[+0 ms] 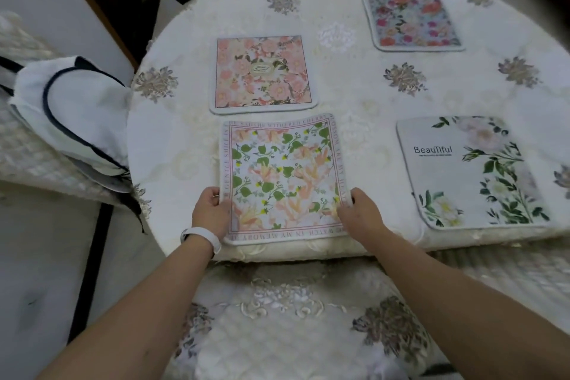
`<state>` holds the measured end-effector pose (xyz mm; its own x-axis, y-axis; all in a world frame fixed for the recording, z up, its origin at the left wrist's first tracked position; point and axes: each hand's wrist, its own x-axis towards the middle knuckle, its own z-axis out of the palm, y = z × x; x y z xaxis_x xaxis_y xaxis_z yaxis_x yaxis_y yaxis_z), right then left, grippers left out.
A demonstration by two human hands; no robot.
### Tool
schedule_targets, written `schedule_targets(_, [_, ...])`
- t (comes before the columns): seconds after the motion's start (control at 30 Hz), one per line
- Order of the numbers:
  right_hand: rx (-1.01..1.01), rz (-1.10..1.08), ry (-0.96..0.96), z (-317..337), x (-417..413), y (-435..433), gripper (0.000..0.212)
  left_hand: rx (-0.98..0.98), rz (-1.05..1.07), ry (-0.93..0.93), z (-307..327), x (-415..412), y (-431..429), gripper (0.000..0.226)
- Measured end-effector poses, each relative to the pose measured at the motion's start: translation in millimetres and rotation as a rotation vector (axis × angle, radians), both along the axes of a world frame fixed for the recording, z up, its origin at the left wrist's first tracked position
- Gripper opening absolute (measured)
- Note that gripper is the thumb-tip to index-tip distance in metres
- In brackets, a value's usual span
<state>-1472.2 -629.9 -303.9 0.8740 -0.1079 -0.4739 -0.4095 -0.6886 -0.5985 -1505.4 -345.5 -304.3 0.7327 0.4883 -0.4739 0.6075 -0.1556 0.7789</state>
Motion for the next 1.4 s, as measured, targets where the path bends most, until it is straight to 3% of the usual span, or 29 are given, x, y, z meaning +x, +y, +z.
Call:
schedule_targets(0.17, [0.02,-0.039,0.007,-7,4,-2,0.012,0.023,-0.011,0.02,-5,0,2,0.012])
schedule_targets(0.3, [0.034,-0.041,-0.039,-11,1,-8,0.041,0.099,-0.059,0.01,-7,-3,6,0.033])
schedule_targets(0.4, [-0.16,0.149,-0.146,-16,-11,-15,0.056,0.265,-0.315,0.019,-13,-9,11,0.045])
schedule_targets(0.5, [-0.291,0.371,-0.184,-19,-21,-23,0.06,0.433,-0.599,0.07,-19,-22,18,0.072])
schedule_targets(0.63, [-0.324,0.507,-0.146,-19,-30,-28,0.061,0.546,-0.736,0.122,-20,-43,15,0.095])
schedule_targets(0.9, [-0.341,0.545,-0.186,-16,-39,-28,0.057,0.557,-0.702,0.047,-30,-49,23,0.092])
schedule_targets(1.03, [-0.339,0.552,-0.213,-18,-44,-29,0.054,0.572,-0.742,-0.012,-31,-48,28,0.077])
schedule_targets(1.4, [-0.333,0.523,-0.232,-19,-51,-30,0.043,0.574,-0.825,0.009,-49,-46,45,0.073])
